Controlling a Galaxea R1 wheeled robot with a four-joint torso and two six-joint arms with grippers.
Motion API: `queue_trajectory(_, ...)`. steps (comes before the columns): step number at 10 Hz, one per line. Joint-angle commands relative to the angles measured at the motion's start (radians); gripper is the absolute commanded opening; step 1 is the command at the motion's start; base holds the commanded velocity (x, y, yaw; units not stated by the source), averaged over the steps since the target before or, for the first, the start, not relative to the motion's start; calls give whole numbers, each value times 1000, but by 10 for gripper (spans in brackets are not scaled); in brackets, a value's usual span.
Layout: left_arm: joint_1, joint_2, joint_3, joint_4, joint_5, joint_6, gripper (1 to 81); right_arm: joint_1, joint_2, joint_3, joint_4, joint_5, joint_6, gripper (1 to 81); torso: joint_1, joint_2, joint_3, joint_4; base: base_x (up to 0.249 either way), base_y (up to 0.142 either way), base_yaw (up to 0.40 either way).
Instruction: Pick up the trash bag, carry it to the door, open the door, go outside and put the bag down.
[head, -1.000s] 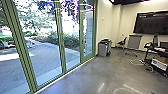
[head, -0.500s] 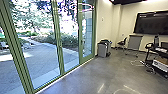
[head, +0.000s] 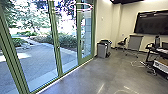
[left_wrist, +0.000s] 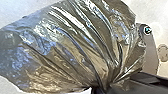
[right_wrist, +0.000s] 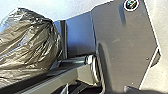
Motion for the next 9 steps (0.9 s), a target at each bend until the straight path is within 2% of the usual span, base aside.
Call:
queue_trajectory(1,-66,0,-1,3,58,6,10,47,5,7,-8,-56,-3,811,0,0,0,0,168,-86,0)
queue_trajectory(8,-66,-1,-1,1,58,4,10,51,5,4,-8,-56,-3,811,0,0,0,0,169,-76,0)
queue_trajectory(9,-66,-1,-1,1,58,4,10,51,5,4,-8,-56,-1,811,0,0,0,0,170,0,0)
